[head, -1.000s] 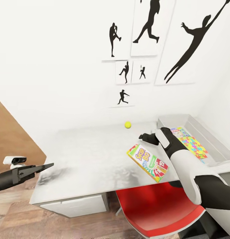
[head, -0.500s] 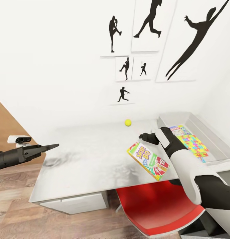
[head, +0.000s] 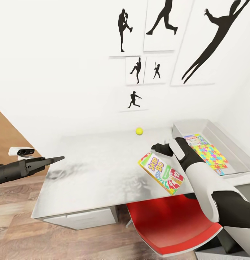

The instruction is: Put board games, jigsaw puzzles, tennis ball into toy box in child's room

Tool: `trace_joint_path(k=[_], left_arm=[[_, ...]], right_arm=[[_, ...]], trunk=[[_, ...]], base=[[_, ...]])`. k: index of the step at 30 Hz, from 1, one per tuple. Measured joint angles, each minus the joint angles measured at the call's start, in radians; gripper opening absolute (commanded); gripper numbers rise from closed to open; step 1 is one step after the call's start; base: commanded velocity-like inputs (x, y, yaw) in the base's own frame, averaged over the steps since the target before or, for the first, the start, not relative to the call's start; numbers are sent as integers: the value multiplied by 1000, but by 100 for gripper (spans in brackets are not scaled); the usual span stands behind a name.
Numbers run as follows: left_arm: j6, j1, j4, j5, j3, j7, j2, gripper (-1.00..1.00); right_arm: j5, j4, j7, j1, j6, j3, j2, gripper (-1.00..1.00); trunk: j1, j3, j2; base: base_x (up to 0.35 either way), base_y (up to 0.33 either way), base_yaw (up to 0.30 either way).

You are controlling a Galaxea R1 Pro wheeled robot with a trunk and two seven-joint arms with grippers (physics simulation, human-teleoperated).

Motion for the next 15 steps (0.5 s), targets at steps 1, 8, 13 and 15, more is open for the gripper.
trace_joint_path(k=[1, 8, 13, 15], left_arm=[[0, -1, 0, 0, 0, 0, 0, 100], [0, -31, -1, 0, 0, 0, -2, 100], [1, -95, -2, 1, -16, 0, -3, 100], [1, -104, -2, 1, -28, 0, -4, 100]], right_arm=[[0, -2, 0, 0, 0, 0, 0, 100], [0, -5, 0, -10, 0, 0, -4, 100], [0, -5, 0, -13, 0, 0, -4, 100], [0, -5, 0, -13, 0, 0, -4, 100]], trunk=[[0, -2, 0], [0, -13, 0], [0, -21, 0], [0, -25, 0]], base=[[0, 0, 0], [0, 0, 0], [0, 0, 0], [0, 0, 0]])
